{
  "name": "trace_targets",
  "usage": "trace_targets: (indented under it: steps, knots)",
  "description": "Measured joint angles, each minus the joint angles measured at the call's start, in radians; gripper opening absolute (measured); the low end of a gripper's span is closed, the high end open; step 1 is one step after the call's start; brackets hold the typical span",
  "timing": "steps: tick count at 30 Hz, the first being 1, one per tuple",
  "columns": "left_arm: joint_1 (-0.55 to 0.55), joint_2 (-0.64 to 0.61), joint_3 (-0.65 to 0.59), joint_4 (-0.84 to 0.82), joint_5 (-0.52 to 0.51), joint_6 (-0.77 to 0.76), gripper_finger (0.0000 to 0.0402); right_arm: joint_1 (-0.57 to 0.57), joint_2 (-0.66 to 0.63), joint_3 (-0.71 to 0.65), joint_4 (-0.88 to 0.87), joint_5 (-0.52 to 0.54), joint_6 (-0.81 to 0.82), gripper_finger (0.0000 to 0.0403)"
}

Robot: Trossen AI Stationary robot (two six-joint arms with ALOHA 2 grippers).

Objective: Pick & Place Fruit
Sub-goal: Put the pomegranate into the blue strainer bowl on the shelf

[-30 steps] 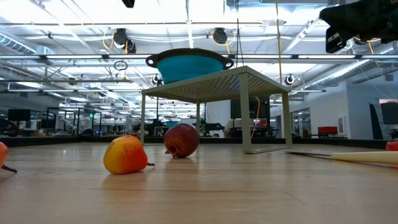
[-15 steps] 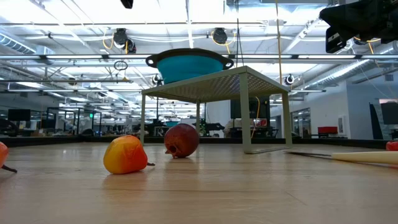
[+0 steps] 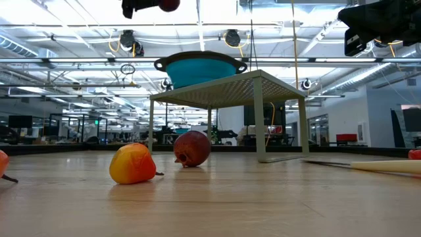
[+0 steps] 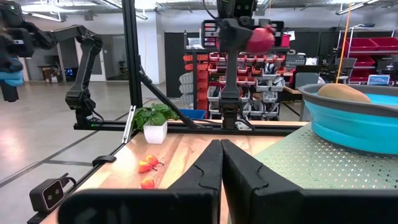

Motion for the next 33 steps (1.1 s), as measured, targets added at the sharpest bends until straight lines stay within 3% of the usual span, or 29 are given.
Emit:
trace_targets:
  steps: [9, 19, 33]
  knots:
    - [0.036, 0.0, 0.0, 0.0, -0.113, -0.018, 0.0184, 0.0, 0.0, 0.0, 0.0, 0.001, 0.0, 0.0]
    - [0.042, 0.001, 0.015, -0.025, -0.113, -0.011, 0.0184, 0.0, 0.0, 0.0, 0.0, 0.002, 0.0, 0.0]
    - [0.127, 0.189, 0.436, -0.527, -0.087, 0.06, 0.0184, 0.0, 0.0, 0.0, 0.001, 0.002, 0.0, 0.0]
